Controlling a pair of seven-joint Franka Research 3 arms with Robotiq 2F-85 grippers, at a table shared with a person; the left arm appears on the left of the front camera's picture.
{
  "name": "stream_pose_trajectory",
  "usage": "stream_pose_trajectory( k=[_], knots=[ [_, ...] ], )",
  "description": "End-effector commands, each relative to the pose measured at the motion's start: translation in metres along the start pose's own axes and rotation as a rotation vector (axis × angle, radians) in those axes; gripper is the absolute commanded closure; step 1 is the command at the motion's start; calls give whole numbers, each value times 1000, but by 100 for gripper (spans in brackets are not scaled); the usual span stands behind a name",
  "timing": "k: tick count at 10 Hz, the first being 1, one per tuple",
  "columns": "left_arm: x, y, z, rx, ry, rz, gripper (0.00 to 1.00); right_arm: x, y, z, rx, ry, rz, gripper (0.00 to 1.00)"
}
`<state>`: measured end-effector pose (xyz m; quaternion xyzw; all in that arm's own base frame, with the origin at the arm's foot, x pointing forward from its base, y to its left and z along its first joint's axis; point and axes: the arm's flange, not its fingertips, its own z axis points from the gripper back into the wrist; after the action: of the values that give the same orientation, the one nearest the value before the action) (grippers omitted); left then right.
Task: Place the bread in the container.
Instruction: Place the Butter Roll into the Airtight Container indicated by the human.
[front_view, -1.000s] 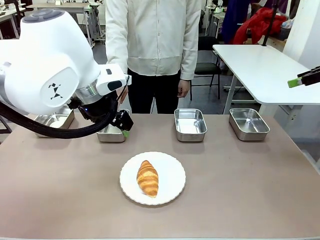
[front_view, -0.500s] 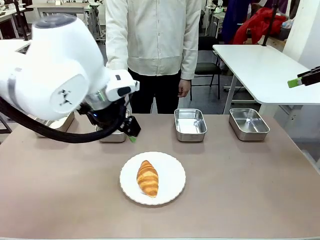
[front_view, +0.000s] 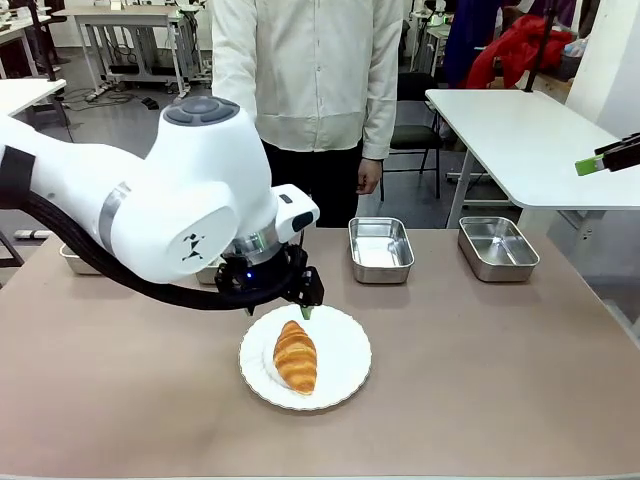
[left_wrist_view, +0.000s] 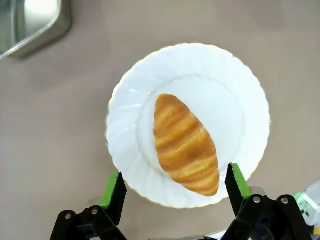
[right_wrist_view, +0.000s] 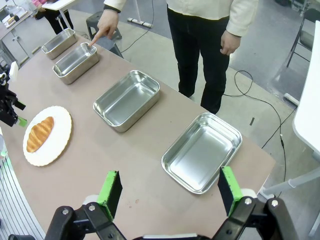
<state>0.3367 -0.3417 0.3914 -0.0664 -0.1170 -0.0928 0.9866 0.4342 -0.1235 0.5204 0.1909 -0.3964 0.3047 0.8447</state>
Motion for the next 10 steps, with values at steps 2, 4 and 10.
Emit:
stream_pose_trajectory(
  k=[2,4,10],
  knots=[
    [-12,-18,-16,42,-9,94,0,2,0,0,6,-16,1,0],
    [-17,-24,-31,19,26,122,0,2,0,0,6,-16,1,0],
    [-15,-37,-67,57,92,169,0,2,0,0,6,-16,1,0]
  ],
)
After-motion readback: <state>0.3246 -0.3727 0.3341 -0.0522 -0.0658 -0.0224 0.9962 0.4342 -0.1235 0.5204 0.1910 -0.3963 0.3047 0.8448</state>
